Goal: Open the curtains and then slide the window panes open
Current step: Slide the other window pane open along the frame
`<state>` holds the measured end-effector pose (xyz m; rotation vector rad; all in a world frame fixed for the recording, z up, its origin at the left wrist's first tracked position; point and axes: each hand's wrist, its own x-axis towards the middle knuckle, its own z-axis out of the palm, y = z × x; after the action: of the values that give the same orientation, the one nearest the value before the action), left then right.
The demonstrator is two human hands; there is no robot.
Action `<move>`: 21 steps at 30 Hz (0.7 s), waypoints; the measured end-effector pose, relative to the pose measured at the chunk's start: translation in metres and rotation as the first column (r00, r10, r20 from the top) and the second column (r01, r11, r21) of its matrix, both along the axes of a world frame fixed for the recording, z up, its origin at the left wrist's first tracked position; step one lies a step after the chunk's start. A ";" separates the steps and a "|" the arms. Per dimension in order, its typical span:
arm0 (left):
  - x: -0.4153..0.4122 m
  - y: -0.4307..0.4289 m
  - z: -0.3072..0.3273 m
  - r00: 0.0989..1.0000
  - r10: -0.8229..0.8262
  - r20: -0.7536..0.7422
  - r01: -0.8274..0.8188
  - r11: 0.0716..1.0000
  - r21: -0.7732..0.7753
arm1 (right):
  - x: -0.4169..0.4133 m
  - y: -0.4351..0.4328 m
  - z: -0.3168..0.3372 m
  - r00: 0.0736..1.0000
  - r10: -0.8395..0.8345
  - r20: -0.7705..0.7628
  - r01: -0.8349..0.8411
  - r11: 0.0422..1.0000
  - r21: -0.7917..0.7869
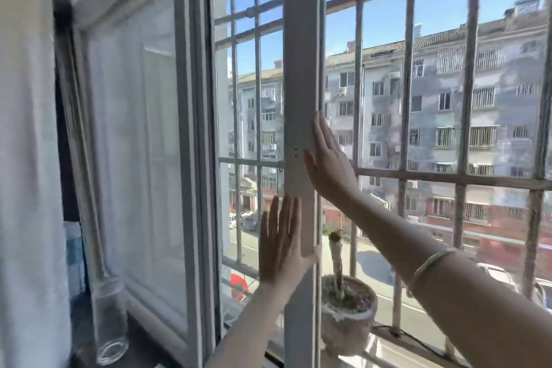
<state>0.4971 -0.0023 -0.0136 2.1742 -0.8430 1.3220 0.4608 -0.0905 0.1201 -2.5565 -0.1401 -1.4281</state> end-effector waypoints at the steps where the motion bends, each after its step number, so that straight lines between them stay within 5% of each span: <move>1: 0.008 0.006 -0.001 1.000 0.020 0.001 -0.020 1.000 0.014 | 0.008 0.004 0.001 1.000 0.007 -0.021 -0.007 1.000 -0.009; 15: 0.090 0.060 0.013 0.973 0.222 -0.062 -0.209 0.964 0.162 | 0.101 0.056 0.019 0.958 0.064 -0.278 -0.068 0.998 -0.003; 21: 0.119 0.073 0.018 0.920 0.383 0.084 -0.392 0.888 0.243 | 0.127 0.070 0.028 0.935 0.116 -0.335 -0.119 0.993 0.010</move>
<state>0.6159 0.0707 0.0049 2.6350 -0.6377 1.5080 0.5875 -0.0200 0.1485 -2.7029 -0.2410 -0.9341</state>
